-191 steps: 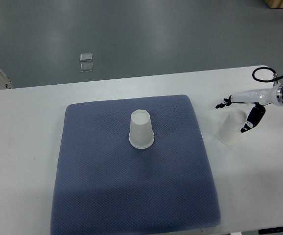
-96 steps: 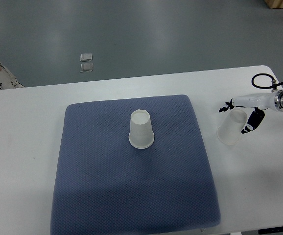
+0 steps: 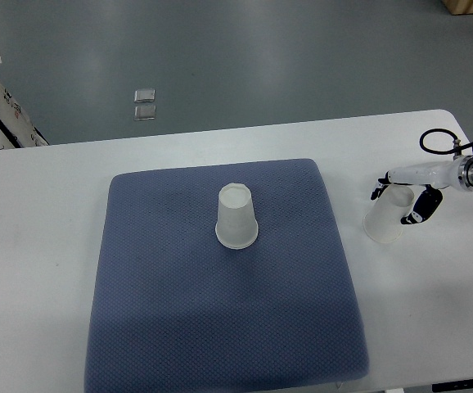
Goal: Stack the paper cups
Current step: 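Close the right hand fingers around the white paper cup, then lift the cup and lower it onto the inverted cup on the pad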
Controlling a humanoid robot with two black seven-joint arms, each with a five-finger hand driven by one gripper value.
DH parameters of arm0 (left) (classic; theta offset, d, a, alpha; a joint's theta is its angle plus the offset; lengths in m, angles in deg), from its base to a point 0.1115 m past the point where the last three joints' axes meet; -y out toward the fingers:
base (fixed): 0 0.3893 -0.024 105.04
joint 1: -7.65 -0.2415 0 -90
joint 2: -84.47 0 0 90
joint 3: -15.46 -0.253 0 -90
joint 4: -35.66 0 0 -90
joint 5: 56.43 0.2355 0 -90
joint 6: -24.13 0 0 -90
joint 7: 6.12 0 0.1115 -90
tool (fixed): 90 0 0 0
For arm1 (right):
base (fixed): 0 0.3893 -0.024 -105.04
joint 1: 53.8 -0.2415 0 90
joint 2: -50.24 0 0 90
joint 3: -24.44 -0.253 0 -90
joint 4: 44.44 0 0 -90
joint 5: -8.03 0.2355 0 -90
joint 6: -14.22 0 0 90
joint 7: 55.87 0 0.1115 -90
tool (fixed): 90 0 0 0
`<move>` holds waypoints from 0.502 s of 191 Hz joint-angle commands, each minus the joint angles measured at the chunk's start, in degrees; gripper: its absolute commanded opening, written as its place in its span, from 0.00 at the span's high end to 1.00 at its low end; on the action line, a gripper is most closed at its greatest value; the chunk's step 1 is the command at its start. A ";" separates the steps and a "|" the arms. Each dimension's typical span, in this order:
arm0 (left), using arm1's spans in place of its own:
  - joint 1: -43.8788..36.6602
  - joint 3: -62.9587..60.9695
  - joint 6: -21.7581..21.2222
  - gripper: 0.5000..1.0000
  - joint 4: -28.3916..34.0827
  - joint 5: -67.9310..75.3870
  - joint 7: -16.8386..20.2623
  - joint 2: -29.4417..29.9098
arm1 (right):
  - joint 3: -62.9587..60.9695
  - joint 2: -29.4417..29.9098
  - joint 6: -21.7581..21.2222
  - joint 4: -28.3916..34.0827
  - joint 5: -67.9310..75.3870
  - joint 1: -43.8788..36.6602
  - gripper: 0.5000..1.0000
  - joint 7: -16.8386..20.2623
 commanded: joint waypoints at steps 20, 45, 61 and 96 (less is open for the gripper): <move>0.00 0.00 -0.07 0.00 0.04 0.00 0.00 0.00 | 0.22 -0.01 -0.01 -0.01 0.00 -0.34 0.66 -0.02; 0.00 0.00 0.02 0.00 0.04 0.00 0.00 0.00 | 0.22 -0.01 0.08 -0.01 0.18 -0.61 0.77 -0.19; 0.00 0.00 -0.07 0.00 -0.05 0.00 0.00 0.00 | -0.31 -0.10 0.16 -0.01 0.70 -1.31 0.79 -0.54; 0.00 0.00 0.02 0.00 0.04 0.00 0.00 0.00 | -0.40 -0.45 -0.80 0.61 2.81 -6.14 0.77 -2.83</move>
